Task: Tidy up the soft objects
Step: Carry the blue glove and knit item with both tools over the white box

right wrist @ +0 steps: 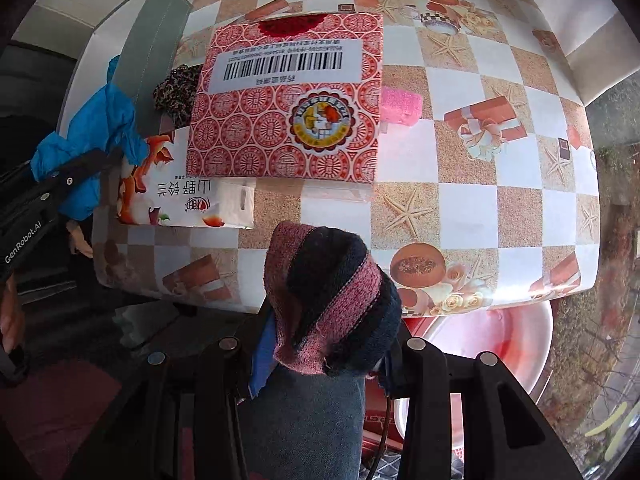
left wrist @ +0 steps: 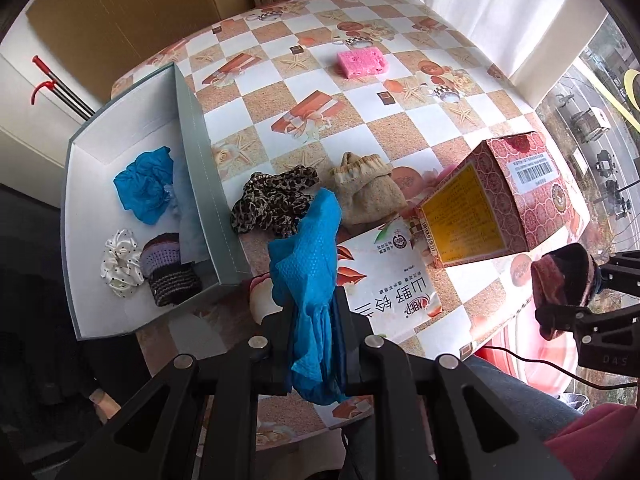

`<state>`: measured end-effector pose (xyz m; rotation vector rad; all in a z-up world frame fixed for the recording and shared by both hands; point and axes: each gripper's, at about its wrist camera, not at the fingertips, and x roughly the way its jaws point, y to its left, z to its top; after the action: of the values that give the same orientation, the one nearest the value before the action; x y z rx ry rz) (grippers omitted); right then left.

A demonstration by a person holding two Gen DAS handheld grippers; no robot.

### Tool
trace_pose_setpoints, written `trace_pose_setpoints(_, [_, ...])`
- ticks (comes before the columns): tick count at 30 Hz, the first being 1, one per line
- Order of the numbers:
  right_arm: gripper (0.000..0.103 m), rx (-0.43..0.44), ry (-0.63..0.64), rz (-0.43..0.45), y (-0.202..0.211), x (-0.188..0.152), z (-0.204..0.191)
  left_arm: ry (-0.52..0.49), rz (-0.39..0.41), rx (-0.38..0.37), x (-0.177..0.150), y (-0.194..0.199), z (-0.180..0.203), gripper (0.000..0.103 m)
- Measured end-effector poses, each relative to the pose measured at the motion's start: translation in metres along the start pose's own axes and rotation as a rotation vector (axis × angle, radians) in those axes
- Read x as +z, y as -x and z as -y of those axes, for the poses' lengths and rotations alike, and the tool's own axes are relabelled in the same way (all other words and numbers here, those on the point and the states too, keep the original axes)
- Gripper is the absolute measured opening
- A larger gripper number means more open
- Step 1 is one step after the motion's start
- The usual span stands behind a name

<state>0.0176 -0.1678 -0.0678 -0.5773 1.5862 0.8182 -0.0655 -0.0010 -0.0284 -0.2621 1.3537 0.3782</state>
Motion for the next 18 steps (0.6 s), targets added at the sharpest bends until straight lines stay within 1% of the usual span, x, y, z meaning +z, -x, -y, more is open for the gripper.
trace_pose_setpoints(5, [0.043, -0.031, 0.162, 0.028, 0.009, 0.01, -0.045, 0.074, 0.026, 0.017, -0.009, 0.009, -0.024, 0.017])
trace_pose_setpoints(8, [0.043, -0.037, 0.227, 0.057, 0.019, 0.021, -0.068, 0.125, 0.046, 0.028, -0.014, 0.015, -0.039, 0.017])
trace_pose_setpoints(14, [0.043, -0.008, 0.278, 0.112, 0.04, 0.049, -0.103, 0.244, 0.069, 0.065, -0.022, 0.023, -0.071, 0.017])
trace_pose_setpoints(18, [0.043, 0.007, 0.29, 0.127, 0.047, 0.067, -0.124, 0.317, 0.077, 0.087, -0.027, 0.027, -0.091, 0.017])
